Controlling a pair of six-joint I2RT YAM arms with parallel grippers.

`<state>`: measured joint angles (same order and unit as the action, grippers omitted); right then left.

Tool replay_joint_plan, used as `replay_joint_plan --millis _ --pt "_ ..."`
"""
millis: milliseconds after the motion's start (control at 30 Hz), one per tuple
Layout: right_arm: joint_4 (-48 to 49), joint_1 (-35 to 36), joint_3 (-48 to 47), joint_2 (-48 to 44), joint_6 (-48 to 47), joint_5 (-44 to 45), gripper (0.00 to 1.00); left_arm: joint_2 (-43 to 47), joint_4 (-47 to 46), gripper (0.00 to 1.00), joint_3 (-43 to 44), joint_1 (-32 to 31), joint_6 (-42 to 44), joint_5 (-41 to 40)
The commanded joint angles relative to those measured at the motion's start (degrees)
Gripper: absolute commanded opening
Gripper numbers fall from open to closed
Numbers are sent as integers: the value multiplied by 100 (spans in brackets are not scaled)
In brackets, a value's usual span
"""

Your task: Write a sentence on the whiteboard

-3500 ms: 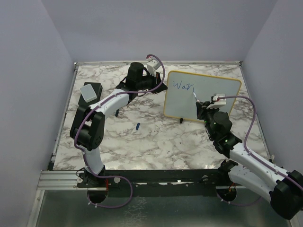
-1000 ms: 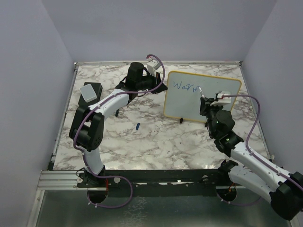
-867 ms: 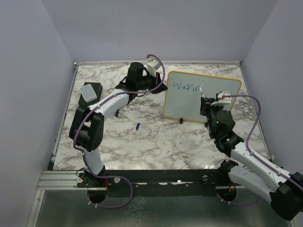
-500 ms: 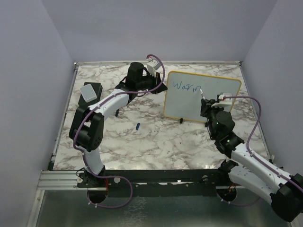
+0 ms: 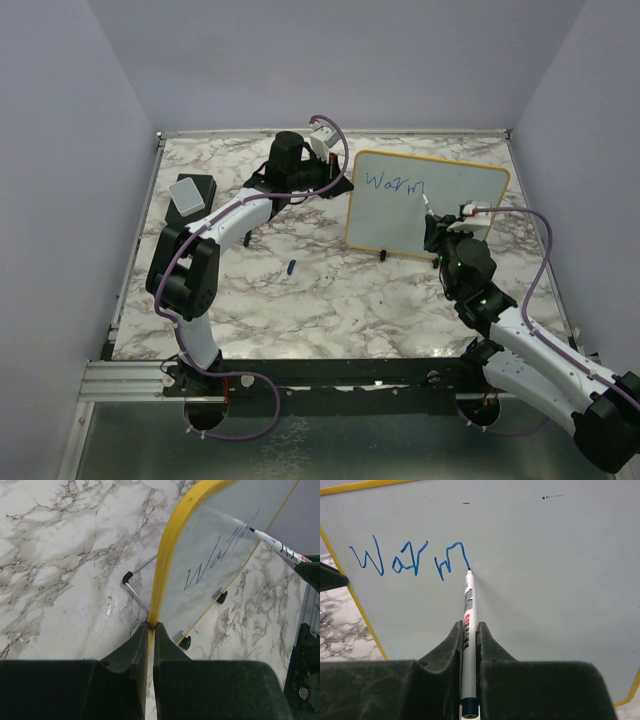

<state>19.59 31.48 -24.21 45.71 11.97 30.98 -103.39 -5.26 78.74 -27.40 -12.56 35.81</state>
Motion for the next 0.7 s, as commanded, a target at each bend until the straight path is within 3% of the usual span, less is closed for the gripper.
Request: replay_joint_plan --millis 0,200,667 --pt "-118 -20 115 -372 -138 -144 1 230 1 6 142 -20 57 190" --pt "-241 -20 52 -656 -176 -139 1 256 3 6 124 -20 57 180" --pt "204 -26 -75 -135 -290 49 1 274 3 6 115 -24 63 179"
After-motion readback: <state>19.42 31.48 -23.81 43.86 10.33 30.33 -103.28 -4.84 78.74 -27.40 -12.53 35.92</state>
